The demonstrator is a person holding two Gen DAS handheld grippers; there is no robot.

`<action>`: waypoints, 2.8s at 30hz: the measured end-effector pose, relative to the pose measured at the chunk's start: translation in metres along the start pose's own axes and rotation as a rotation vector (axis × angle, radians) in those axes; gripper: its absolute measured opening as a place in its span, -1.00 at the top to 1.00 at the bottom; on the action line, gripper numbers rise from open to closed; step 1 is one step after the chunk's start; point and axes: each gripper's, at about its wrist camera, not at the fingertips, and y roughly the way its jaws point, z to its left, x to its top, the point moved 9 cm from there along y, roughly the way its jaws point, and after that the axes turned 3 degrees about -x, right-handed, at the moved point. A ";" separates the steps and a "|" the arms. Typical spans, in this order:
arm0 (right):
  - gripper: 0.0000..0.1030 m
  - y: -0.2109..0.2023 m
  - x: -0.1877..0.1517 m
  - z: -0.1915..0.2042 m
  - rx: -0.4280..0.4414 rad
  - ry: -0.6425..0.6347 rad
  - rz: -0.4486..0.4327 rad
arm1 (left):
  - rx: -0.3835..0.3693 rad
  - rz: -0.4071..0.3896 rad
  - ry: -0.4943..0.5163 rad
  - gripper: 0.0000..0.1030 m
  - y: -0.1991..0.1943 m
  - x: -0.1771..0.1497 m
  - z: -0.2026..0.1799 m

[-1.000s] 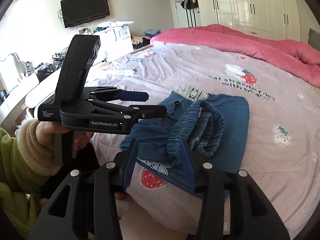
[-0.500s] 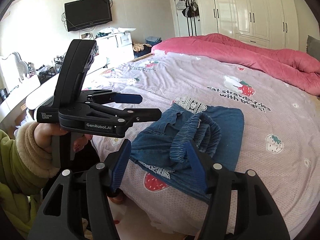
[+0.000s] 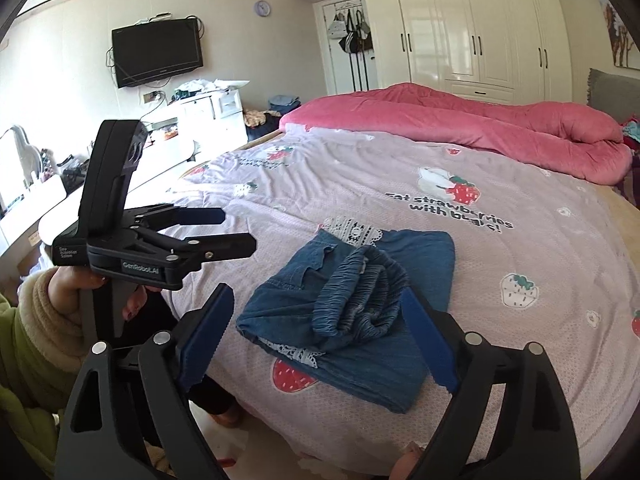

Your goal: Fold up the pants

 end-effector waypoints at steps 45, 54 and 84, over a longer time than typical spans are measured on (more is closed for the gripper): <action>-0.82 0.106 -0.046 -0.105 -0.103 0.323 0.264 | -0.054 0.212 -0.262 -0.81 0.090 -0.050 0.037; -0.35 0.134 -0.043 -0.106 -0.035 0.375 0.306 | -0.104 0.238 -0.262 -0.81 0.102 -0.050 0.021; 0.78 0.110 -0.019 -0.077 -0.060 0.203 0.100 | -0.017 0.125 -0.096 0.57 0.087 -0.019 -0.011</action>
